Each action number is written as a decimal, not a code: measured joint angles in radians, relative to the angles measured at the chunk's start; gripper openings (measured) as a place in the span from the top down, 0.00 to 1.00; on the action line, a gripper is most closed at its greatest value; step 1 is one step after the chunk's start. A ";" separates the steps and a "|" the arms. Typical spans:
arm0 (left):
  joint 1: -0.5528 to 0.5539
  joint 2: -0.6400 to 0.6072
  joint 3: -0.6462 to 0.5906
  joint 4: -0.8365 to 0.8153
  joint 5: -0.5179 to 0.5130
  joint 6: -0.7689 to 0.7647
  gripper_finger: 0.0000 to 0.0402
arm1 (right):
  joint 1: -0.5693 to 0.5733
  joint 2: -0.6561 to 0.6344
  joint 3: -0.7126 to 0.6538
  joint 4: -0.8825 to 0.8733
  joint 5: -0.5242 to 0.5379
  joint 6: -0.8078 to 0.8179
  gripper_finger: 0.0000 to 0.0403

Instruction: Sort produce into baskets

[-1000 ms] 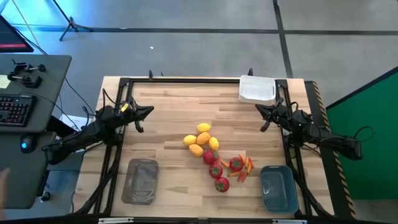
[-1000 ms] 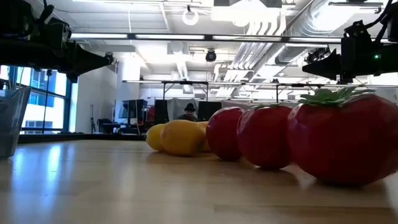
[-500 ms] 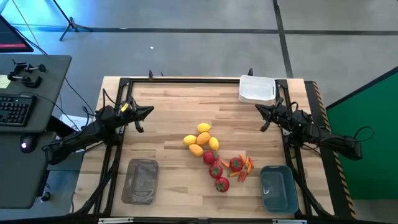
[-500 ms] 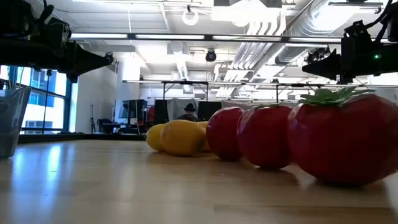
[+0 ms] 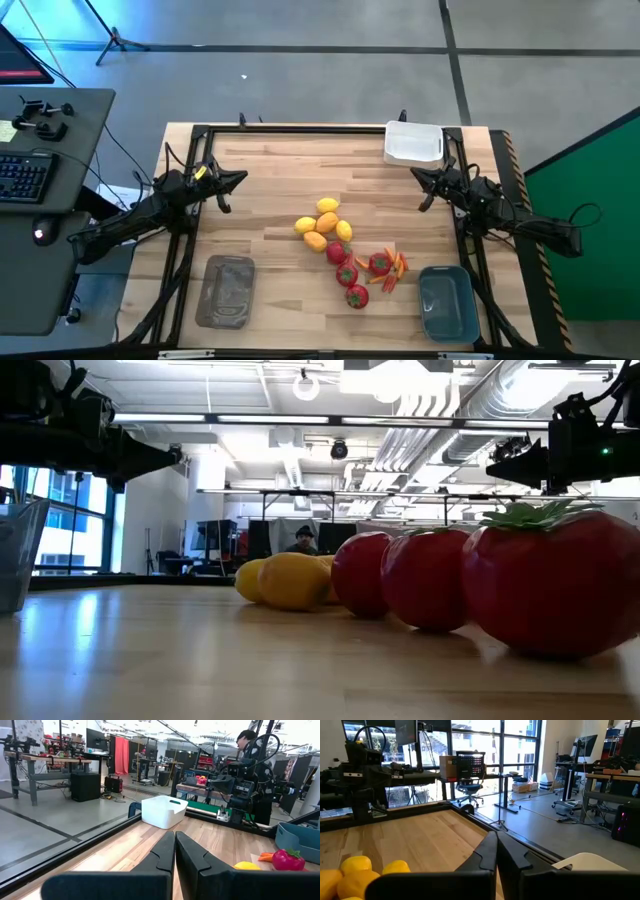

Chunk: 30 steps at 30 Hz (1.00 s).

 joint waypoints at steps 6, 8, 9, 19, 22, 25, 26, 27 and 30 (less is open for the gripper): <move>0.000 0.000 0.000 0.000 0.000 0.000 1.00 | 0.000 0.000 0.000 0.000 0.000 0.000 1.00; 0.000 0.000 0.000 0.000 0.000 0.000 1.00 | 0.000 0.000 0.000 0.000 0.000 0.000 1.00; 0.000 0.000 0.000 0.000 0.000 0.000 1.00 | 0.000 0.000 0.000 0.000 0.000 0.000 1.00; 0.000 0.000 0.000 0.000 0.000 0.000 1.00 | 0.000 0.000 0.000 0.112 0.000 0.105 1.00; 0.000 0.000 0.000 0.000 0.000 0.000 1.00 | 0.000 0.000 0.000 0.112 0.004 0.098 1.00; 0.000 0.000 0.000 0.000 0.000 0.000 1.00 | 0.001 0.000 0.000 0.122 0.004 0.126 1.00; 0.000 0.000 0.000 0.000 0.000 0.000 1.00 | 0.001 0.000 0.000 0.119 0.004 0.144 1.00; 0.000 0.000 0.000 0.000 0.000 0.000 1.00 | 0.001 0.000 0.000 0.113 0.004 0.165 1.00; 0.000 0.000 0.000 0.000 0.000 0.000 1.00 | 0.002 0.000 0.000 0.113 0.004 0.256 1.00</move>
